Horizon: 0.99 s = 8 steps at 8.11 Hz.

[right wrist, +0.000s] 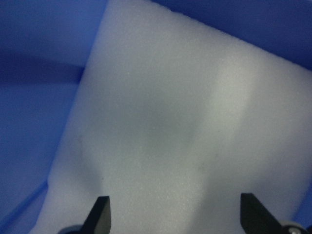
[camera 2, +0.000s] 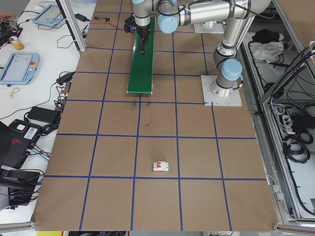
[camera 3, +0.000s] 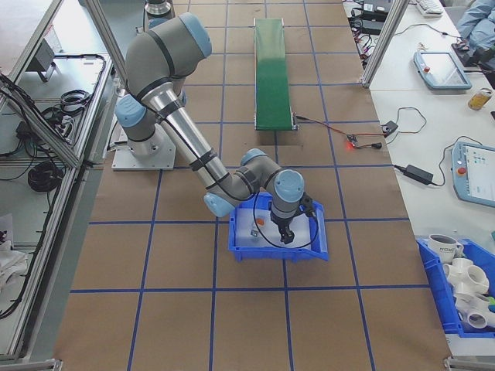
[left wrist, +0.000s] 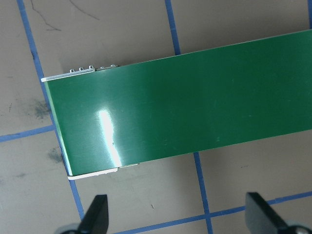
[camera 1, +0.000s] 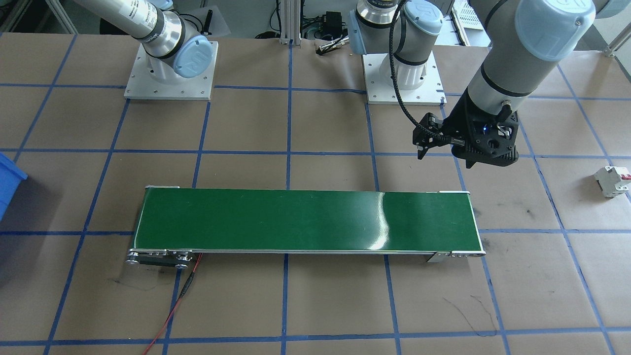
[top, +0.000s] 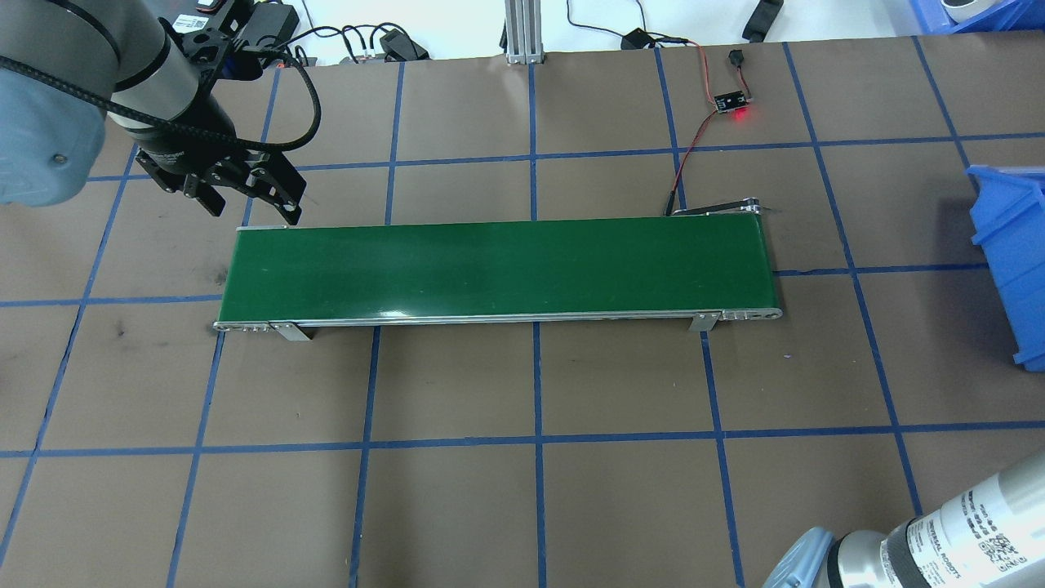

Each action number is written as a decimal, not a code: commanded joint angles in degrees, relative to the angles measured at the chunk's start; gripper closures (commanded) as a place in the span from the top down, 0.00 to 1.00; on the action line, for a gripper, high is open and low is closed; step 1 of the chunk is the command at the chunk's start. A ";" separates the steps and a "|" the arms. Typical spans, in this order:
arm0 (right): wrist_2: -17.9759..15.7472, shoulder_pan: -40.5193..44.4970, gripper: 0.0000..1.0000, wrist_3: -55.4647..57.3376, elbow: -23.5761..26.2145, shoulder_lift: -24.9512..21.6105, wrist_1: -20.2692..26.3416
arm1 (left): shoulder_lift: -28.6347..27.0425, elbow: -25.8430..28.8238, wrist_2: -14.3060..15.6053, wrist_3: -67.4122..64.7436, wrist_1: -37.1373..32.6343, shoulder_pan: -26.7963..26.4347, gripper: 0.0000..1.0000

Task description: Move button from left to right

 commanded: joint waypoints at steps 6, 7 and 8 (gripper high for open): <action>0.62 0.43 1.00 5.05 -0.04 -17.82 6.33 | -0.53 0.00 0.00 0.00 0.00 0.18 1.00; 0.71 1.66 1.00 8.32 -0.39 -23.26 11.93 | -0.53 0.09 0.00 0.00 0.00 0.18 1.00; 0.53 4.63 1.00 12.87 -1.09 -27.57 17.12 | -0.53 0.09 0.00 -0.09 0.09 0.18 1.00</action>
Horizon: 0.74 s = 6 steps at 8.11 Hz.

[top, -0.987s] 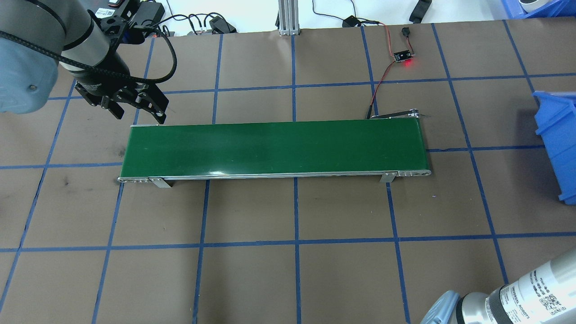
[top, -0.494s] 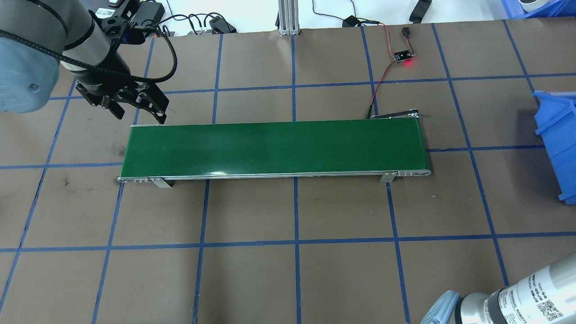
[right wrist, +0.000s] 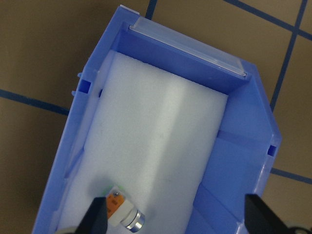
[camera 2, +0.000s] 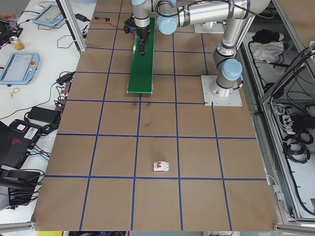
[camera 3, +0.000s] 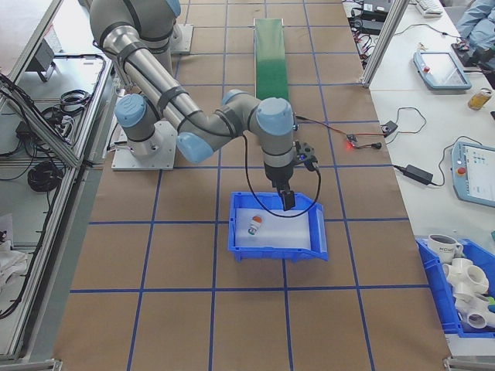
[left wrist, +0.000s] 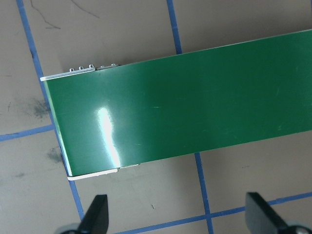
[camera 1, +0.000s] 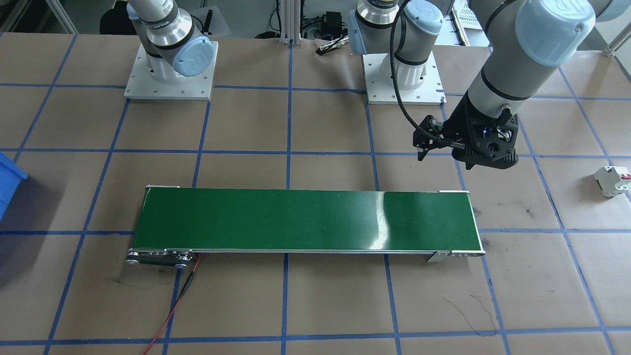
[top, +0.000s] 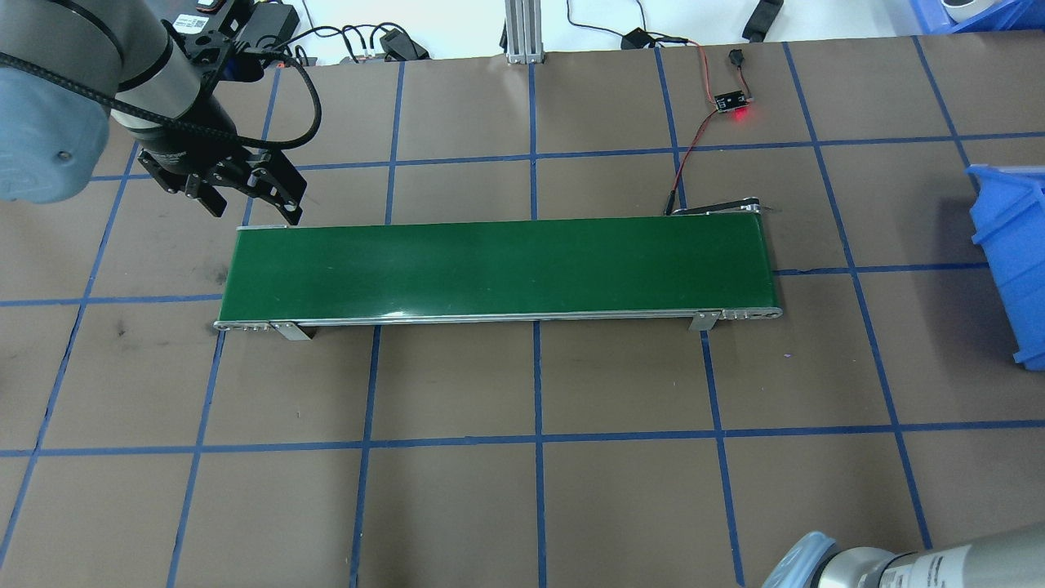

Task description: Move button from left to right

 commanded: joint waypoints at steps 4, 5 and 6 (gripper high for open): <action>-0.75 26.78 1.00 43.60 -2.91 -15.24 20.50 | -0.43 0.58 -0.17 -0.70 -0.09 0.01 1.00; -1.36 34.60 1.00 53.64 -3.26 -14.81 20.60 | -0.43 0.58 0.09 -0.61 -0.18 0.01 1.00; -1.98 40.85 1.00 60.53 -3.26 -14.63 20.69 | -0.60 0.66 0.00 -0.79 -0.88 0.01 1.00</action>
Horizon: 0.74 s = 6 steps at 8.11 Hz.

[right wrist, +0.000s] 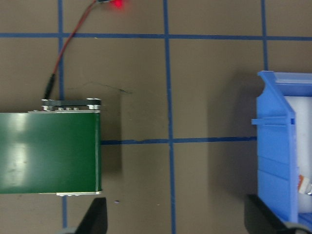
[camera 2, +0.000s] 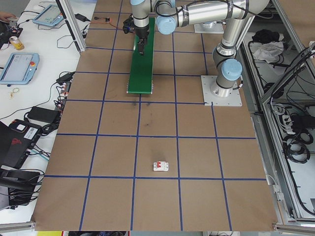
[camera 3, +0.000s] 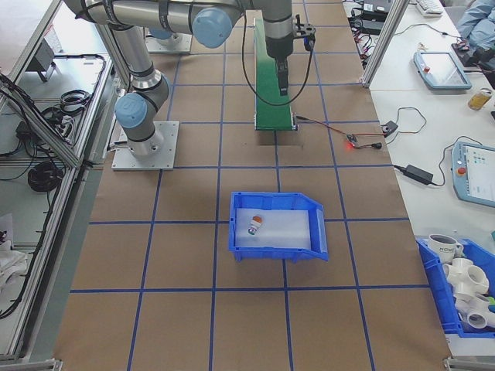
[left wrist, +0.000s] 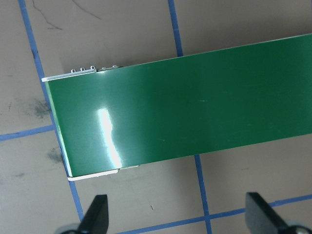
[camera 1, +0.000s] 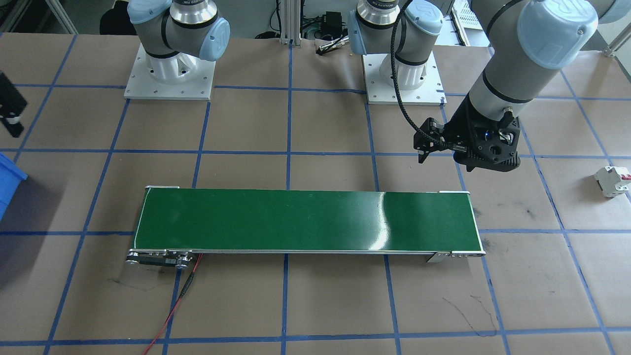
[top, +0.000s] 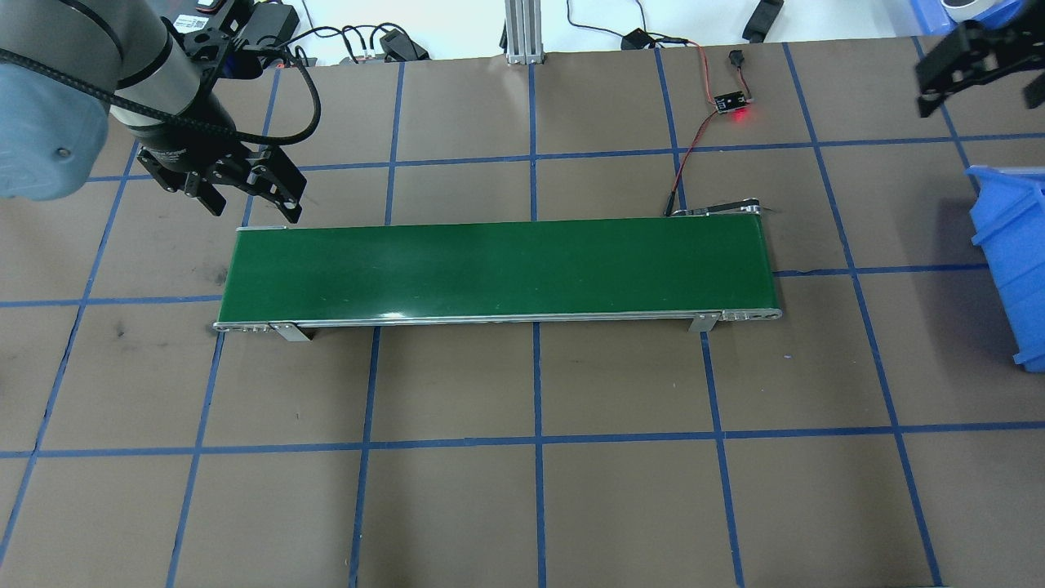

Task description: Move button from left to right

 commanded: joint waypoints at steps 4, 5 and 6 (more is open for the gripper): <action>-0.81 27.72 1.00 24.42 0.56 3.25 1.14 | 0.44 0.11 0.92 -0.56 -1.62 0.28 1.00; -0.19 27.74 1.00 24.34 0.57 3.78 1.05 | 0.36 0.11 1.63 -0.56 -1.62 0.28 1.00; -0.10 27.65 1.00 24.34 0.57 3.96 0.87 | 0.44 0.11 1.63 -0.56 -1.62 0.28 1.00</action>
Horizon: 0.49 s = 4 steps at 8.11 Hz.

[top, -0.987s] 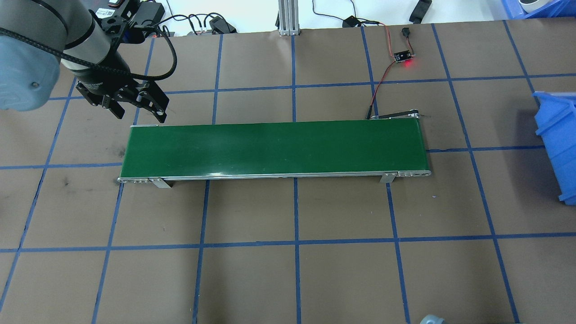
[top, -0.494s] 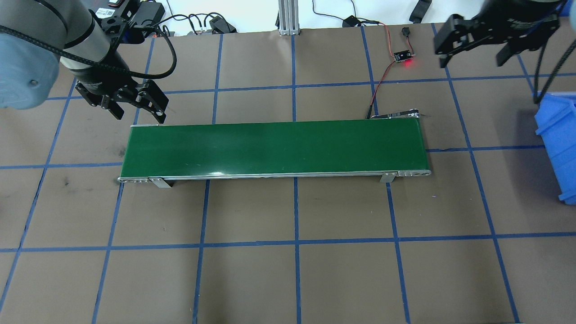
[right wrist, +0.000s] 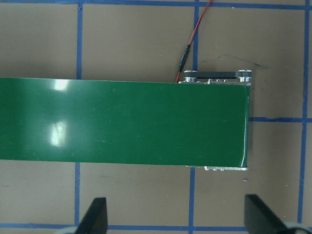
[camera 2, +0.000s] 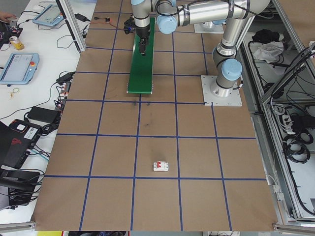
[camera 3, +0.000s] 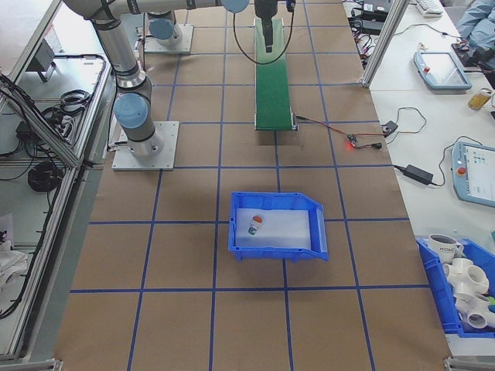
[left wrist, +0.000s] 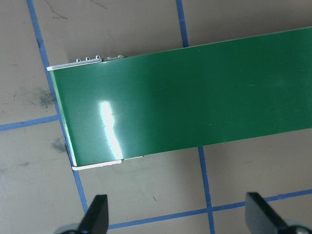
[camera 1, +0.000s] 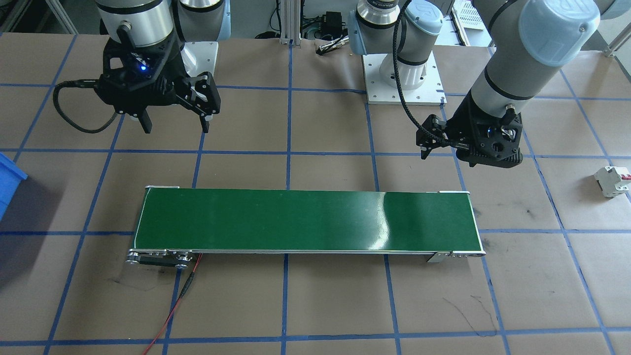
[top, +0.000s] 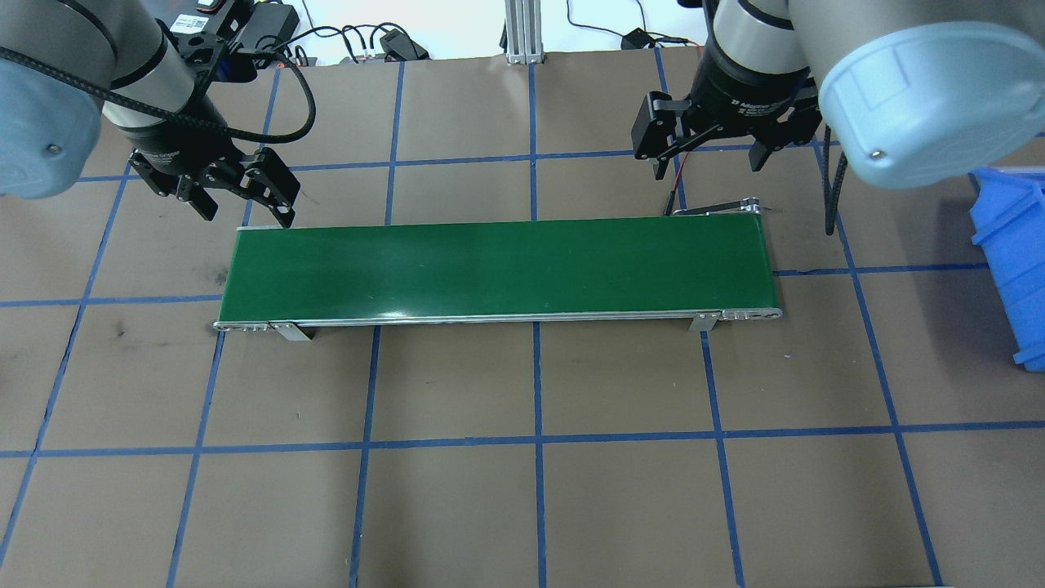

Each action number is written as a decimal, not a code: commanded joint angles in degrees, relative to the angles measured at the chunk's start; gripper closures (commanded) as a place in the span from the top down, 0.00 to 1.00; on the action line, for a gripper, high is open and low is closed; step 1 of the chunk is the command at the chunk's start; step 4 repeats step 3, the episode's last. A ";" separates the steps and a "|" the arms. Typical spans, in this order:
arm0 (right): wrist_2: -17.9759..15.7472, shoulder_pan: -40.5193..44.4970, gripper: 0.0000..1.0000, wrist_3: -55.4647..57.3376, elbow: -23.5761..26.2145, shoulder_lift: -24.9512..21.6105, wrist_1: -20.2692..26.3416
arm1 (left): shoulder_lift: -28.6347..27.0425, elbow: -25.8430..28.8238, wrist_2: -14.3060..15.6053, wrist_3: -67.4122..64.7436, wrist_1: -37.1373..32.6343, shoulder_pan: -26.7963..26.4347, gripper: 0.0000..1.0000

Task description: Move button from left to right

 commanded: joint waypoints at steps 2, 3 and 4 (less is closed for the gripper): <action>0.40 0.88 1.00 0.20 0.06 1.45 -0.77 | 0.11 -0.01 0.53 -0.01 -0.02 0.01 1.00; 0.40 0.88 1.00 0.12 0.06 1.54 -1.81 | 0.11 -0.01 0.53 -0.01 0.07 0.01 1.00; 0.40 0.88 1.00 0.12 0.06 1.54 -1.81 | 0.11 -0.01 0.53 -0.01 0.07 0.01 1.00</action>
